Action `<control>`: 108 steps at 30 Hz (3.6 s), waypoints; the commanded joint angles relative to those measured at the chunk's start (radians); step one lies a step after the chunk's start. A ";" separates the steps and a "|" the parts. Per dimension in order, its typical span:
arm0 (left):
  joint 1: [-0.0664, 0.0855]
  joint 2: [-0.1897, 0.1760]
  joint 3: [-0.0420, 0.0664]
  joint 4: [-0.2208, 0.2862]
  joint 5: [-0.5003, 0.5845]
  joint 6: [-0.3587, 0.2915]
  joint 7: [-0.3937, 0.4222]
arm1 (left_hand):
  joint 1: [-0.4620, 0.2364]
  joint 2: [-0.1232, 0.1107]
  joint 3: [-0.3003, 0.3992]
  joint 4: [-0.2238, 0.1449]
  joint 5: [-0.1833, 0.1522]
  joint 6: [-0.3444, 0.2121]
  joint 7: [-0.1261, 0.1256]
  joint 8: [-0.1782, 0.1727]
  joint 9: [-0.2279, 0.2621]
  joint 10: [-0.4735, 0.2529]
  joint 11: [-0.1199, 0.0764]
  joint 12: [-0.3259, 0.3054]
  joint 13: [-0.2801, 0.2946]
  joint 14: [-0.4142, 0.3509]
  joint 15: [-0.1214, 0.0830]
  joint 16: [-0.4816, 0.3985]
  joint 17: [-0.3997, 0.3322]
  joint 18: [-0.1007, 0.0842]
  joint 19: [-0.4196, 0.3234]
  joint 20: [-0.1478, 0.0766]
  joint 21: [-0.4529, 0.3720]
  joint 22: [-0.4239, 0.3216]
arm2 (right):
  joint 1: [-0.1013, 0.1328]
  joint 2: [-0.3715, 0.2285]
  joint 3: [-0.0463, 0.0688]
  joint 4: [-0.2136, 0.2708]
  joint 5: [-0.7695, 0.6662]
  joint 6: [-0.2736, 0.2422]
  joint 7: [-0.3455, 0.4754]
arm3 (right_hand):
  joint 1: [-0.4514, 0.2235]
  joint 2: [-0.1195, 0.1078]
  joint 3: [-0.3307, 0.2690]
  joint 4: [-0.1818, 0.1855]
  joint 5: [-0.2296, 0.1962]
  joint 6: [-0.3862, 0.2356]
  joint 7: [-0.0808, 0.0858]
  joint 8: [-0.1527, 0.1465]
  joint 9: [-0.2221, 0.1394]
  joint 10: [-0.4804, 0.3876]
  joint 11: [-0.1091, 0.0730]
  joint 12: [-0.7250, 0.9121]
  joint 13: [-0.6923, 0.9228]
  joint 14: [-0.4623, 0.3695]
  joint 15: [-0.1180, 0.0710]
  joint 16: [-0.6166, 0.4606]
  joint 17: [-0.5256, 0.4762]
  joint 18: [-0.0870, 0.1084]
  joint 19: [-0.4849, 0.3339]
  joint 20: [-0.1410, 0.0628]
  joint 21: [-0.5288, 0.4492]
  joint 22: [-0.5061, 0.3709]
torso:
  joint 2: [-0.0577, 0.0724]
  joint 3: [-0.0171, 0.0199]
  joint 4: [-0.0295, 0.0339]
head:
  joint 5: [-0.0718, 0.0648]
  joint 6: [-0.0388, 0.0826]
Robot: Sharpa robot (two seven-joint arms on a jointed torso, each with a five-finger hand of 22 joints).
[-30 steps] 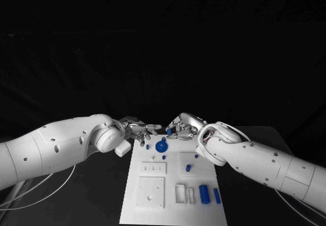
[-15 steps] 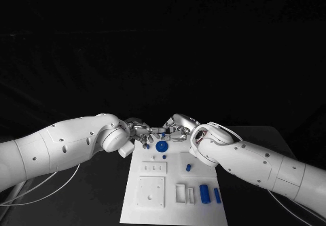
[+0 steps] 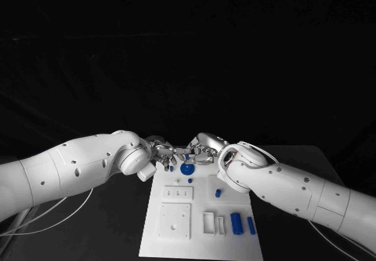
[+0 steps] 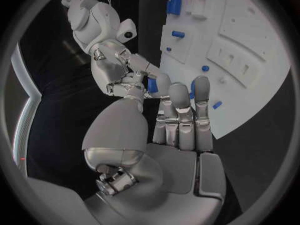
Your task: Assemble the parts on the task board
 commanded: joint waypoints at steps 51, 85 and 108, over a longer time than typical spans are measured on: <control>0.002 0.019 0.001 0.002 -0.052 0.045 -0.023 | 0.074 0.186 0.085 -0.298 0.546 -0.038 0.006 -0.001 -0.039 0.035 -0.004 -0.026 -0.001 -0.019 0.003 0.015 -0.010 0.016 -0.018 -0.002 -0.006 0.049 | 0.000 0.028 -0.018 -0.019 -0.017 0.043 -0.026 | 0.003 -0.007 -0.014 0.002 0.012 0.006 0.000 0.002 0.002 0.005 -0.003 0.002 0.002 0.006 -0.001 0.006 0.003 0.002 0.008 -0.001 0.002 0.113 | 0.000 0.0010 -0.0004 | 0.005 -0.015; 0.002 0.017 0.000 0.004 -0.093 0.014 -0.021 | -0.066 0.102 0.420 -0.362 0.468 0.073 -0.027 0.001 0.128 0.045 -0.024 0.038 0.018 0.003 -0.015 0.045 0.037 0.014 -0.004 -0.020 0.008 0.082 | -0.009 -0.011 -0.026 -0.020 0.033 -0.046 0.022 | 0.049 -0.075 -0.366 0.149 0.097 -0.377 0.059 -0.004 -0.012 -0.154 0.040 -0.222 -0.235 -0.085 0.037 -0.180 -0.156 0.035 -0.046 0.036 -0.359 0.031 | 0.000 0.0022 -0.0012 | 0.007 -0.021; 0.001 -0.017 -0.063 0.049 -0.237 -0.063 -0.108 | -0.086 0.093 0.412 -0.348 0.457 0.121 -0.046 0.003 0.183 0.047 -0.024 0.098 0.043 0.038 -0.012 0.037 0.087 0.014 0.050 -0.011 -0.053 0.124 | -0.036 -0.260 0.117 0.024 0.290 -0.089 0.154 | 0.096 -0.071 -0.387 0.173 0.216 -0.368 0.061 -0.005 -0.012 -0.195 0.042 -0.190 -0.365 -0.119 0.042 -0.194 -0.244 0.045 -0.036 0.042 -0.688 0.011 | -0.009 0.0144 -0.0158 | 0.034 -0.070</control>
